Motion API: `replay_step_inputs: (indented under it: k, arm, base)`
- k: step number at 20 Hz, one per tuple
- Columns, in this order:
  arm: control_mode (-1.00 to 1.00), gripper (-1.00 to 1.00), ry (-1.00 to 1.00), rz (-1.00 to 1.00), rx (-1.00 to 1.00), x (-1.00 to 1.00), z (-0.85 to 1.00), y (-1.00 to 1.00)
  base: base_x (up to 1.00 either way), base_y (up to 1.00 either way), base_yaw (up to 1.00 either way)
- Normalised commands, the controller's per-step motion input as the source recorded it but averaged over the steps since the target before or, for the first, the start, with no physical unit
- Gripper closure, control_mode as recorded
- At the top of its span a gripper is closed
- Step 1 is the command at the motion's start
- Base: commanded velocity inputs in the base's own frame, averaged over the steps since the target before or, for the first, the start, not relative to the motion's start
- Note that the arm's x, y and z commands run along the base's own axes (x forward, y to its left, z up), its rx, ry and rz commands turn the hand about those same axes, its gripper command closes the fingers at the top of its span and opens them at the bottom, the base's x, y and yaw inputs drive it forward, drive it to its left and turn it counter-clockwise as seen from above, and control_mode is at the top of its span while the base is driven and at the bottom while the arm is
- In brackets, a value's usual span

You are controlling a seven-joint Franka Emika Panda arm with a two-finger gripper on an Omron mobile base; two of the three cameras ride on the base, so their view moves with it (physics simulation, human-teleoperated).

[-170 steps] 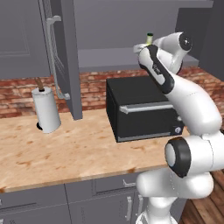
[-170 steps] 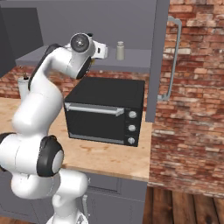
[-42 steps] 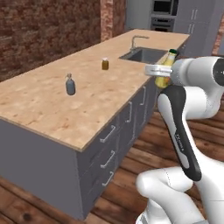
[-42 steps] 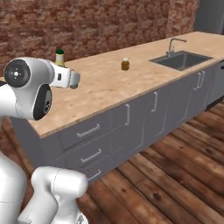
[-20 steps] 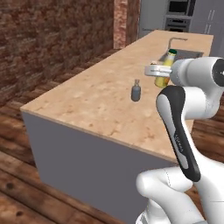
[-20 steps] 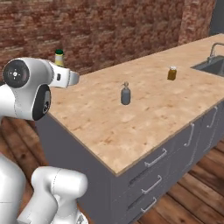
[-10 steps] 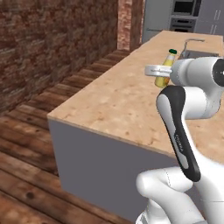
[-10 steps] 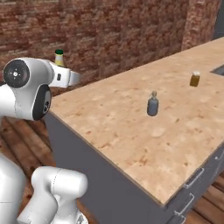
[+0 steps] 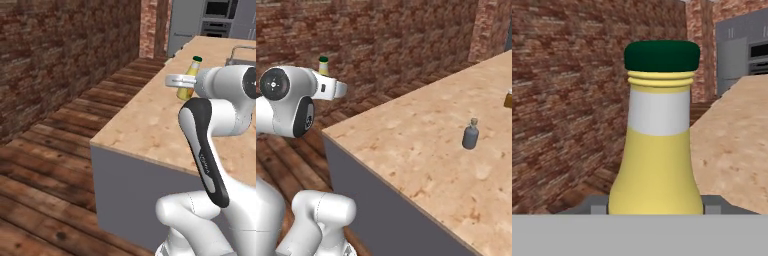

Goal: Move the mustard and shaker from the cabinet to the dining counter.

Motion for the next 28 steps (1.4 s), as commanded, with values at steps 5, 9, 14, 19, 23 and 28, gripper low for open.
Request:
replay_step_inputs:
  k: [5,9,14,19,23,28]
  arm:
    - [1.0,1.0,0.0,0.0,0.0,0.0,0.0,0.0]
    - [1.0,1.0,0.0,0.0,0.0,0.0,0.0,0.0]
    - [1.0,1.0,0.0,0.0,0.0,0.0,0.0,0.0]
    - [1.0,1.0,0.0,0.0,0.0,0.0,0.0,0.0]
    - [1.0,1.0,0.0,0.0,0.0,0.0,0.0,0.0]
    - [1.0,1.0,0.0,0.0,0.0,0.0,0.0,0.0]
  base:
    - [0.27,0.83,-0.08]
    - [0.28,0.82,-0.09]
    - [0.3,0.78,-0.13]
    - [0.31,0.76,-0.15]
    - [0.32,0.76,-0.16]
    - [0.32,0.75,-0.17]
